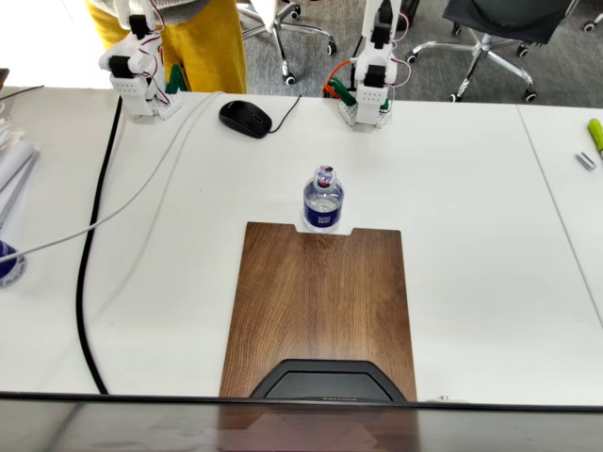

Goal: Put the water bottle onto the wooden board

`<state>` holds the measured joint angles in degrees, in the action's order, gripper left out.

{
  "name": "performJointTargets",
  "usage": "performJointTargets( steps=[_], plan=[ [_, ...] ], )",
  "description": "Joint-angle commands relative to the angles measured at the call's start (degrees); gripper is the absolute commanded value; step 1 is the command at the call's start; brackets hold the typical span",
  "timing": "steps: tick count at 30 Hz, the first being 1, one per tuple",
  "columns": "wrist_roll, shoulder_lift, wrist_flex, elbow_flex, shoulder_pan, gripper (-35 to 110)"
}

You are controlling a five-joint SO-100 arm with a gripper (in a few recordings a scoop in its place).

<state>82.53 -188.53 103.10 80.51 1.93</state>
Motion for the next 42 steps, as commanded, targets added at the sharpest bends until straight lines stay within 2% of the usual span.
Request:
performJointTargets(
  steps=[1, 12, 21, 33, 42],
  plan=[
    [0.88, -0.44, 2.37, 2.9, 0.53, 85],
    [0.7, -0.44, 0.79, 18.37, 2.2, 85],
    [0.79, -0.44, -5.71, 27.69, 6.24, 84],
    [1.85, -0.35, -29.0, 47.29, 10.81, 84],
    [3.87, -0.35, -51.24, 66.53, 15.47, 84]
  ],
)
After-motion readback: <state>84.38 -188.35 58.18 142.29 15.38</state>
